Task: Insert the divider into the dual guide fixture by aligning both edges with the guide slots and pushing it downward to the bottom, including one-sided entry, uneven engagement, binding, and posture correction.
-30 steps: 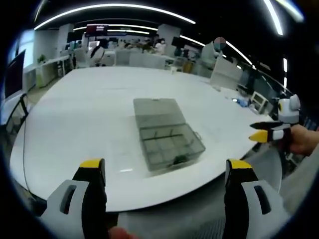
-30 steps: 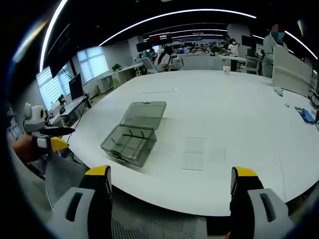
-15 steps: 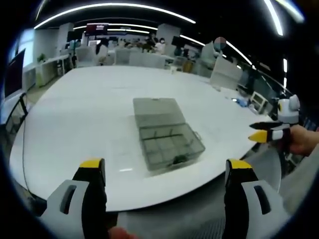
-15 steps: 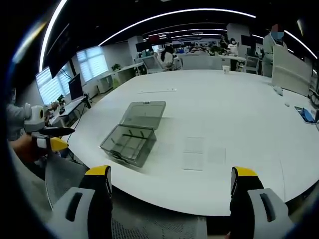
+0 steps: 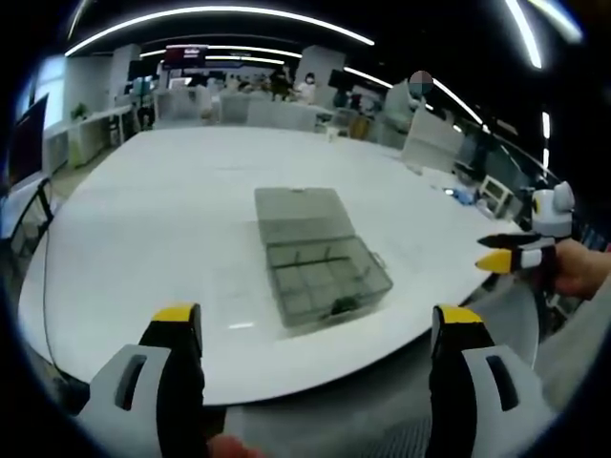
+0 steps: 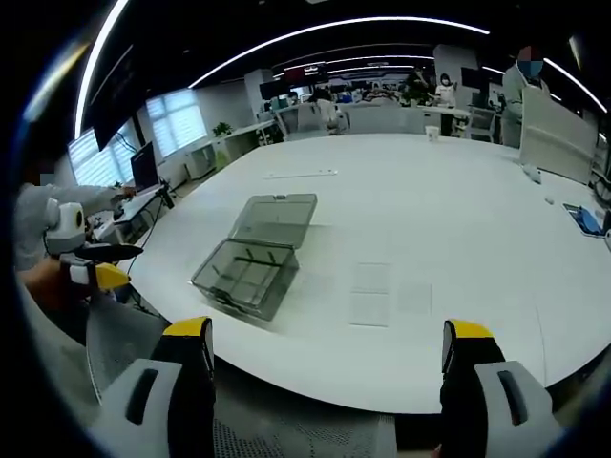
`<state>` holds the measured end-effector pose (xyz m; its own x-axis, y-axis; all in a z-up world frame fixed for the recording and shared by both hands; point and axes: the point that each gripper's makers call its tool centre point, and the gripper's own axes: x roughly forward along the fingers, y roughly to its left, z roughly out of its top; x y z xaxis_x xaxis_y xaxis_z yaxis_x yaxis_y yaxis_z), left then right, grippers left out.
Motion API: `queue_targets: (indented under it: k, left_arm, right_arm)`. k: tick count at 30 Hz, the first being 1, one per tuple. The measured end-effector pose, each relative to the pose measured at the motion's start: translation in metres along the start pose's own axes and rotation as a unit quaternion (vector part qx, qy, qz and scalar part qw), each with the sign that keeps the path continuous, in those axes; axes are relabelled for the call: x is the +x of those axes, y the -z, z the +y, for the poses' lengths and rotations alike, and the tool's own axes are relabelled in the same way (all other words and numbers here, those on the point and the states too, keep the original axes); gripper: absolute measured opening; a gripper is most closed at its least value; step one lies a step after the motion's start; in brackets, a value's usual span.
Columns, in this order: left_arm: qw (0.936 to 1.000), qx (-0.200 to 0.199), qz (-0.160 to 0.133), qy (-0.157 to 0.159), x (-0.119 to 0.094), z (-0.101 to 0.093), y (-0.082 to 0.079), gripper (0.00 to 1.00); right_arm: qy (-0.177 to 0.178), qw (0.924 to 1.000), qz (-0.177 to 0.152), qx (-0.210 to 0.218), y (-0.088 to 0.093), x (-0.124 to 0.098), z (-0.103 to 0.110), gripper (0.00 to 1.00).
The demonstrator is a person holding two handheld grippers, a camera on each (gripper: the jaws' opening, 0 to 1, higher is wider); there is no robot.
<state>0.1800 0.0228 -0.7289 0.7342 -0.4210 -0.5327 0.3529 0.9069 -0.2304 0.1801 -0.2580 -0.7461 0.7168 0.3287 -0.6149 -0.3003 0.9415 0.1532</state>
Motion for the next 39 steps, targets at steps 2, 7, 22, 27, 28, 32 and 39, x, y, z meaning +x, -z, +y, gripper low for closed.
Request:
queue_targets:
  k: [2, 7, 22, 27, 28, 32, 39]
  left_arm:
    - [1.0, 0.001, 0.001, 0.0, 0.0001, 0.0001, 0.0003, 0.98]
    - [1.0, 0.001, 0.001, 0.0, 0.0002, 0.0001, 0.0002, 0.98]
    - [1.0, 0.001, 0.003, 0.001, 0.0003, -0.0002, 0.0002, 0.98]
    - [1.0, -0.001, 0.002, 0.002, 0.0006, -0.0001, -0.0002, 0.98]
    - [1.0, -0.002, 0.002, 0.002, 0.0006, 0.0, -0.0003, 0.98]
    - [1.0, -0.002, 0.002, 0.002, 0.0007, -0.0002, -0.0002, 0.98]
    - [1.0, -0.003, 0.004, 0.004, 0.0008, -0.0008, 0.0, 0.98]
  right_arm:
    - [-0.001, 1.0, 0.0, 0.0, 0.0001, 0.0001, 0.0006, 0.99]
    - [-0.001, 1.0, -0.002, 0.002, -0.001, -0.0002, 0.0005, 0.99]
    - [0.0, 1.0, -0.001, 0.002, -0.0012, 0.0001, 0.0001, 0.99]
    - [0.0, 1.0, -0.001, 0.002, -0.0014, 0.0002, -0.0004, 0.99]
    - [0.0, 1.0, -0.001, 0.002, -0.0014, 0.0002, -0.0005, 0.99]
    - [0.0, 1.0, 0.001, 0.001, -0.0012, 0.0002, -0.0005, 0.99]
    - [0.0, 1.0, 0.003, 0.0, -0.001, 0.0006, -0.0009, 0.99]
